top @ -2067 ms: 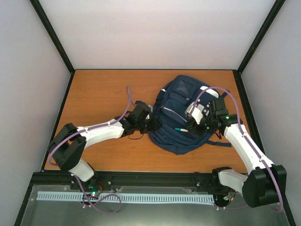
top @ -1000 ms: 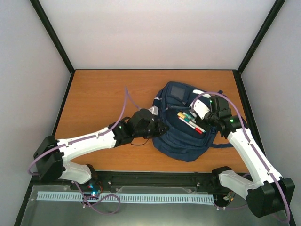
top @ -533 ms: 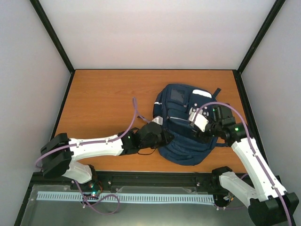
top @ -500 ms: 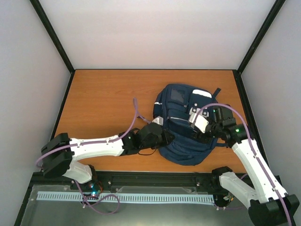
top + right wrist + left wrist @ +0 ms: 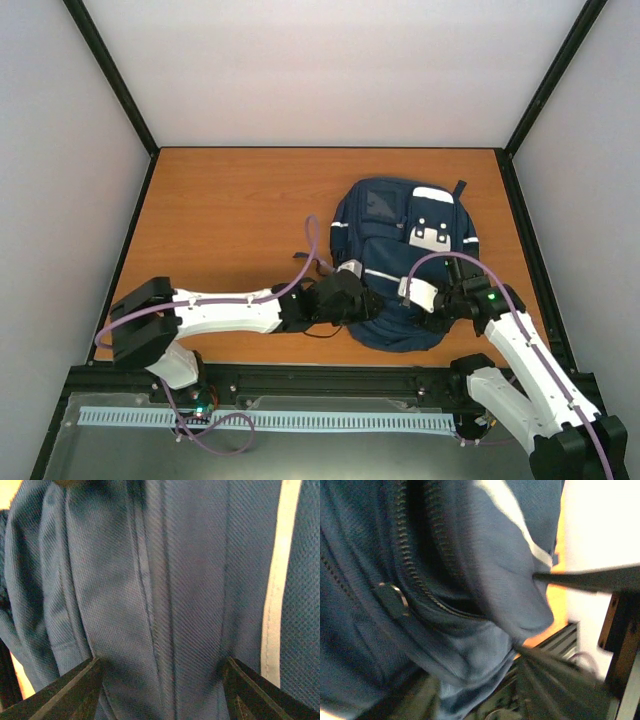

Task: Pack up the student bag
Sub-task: Zip the student bag at the center of the board.

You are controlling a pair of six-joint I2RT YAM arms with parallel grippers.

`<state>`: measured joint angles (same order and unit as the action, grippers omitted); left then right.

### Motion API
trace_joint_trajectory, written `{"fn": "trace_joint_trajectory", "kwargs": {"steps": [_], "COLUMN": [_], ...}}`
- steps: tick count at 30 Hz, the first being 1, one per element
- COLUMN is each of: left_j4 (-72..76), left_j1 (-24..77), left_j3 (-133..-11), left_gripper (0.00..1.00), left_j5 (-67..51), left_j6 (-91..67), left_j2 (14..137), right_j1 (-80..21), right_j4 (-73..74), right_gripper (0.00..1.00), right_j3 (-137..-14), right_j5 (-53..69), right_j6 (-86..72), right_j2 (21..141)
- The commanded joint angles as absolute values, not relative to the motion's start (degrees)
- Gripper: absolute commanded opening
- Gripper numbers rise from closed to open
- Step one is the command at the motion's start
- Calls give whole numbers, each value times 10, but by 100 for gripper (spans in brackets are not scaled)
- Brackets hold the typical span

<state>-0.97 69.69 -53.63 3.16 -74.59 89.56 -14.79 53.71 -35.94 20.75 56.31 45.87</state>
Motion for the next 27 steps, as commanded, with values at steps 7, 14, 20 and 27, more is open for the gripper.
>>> {"fn": "trace_joint_trajectory", "kwargs": {"steps": [7,14,20,27], "left_j4": [-246,-238,-272,-31], "left_j1": [645,486,467,429], "left_j3": [-564,-580,-674,-531], "left_gripper": [64,69,59,58], "left_j5": [47,-103,-175,-299], "left_j6": [-569,-415,-220,-133], "left_j2": [720,726,843,811], "right_j1": [-149,-149,-149,-146], "right_j4": [539,662,707,719], "right_gripper": [71,87,86,74], "right_j3": [-373,-489,-535,-553], "right_j5": [172,246,269,271], "right_j6": [594,613,622,624], "right_j2": [468,501,525,589]}}
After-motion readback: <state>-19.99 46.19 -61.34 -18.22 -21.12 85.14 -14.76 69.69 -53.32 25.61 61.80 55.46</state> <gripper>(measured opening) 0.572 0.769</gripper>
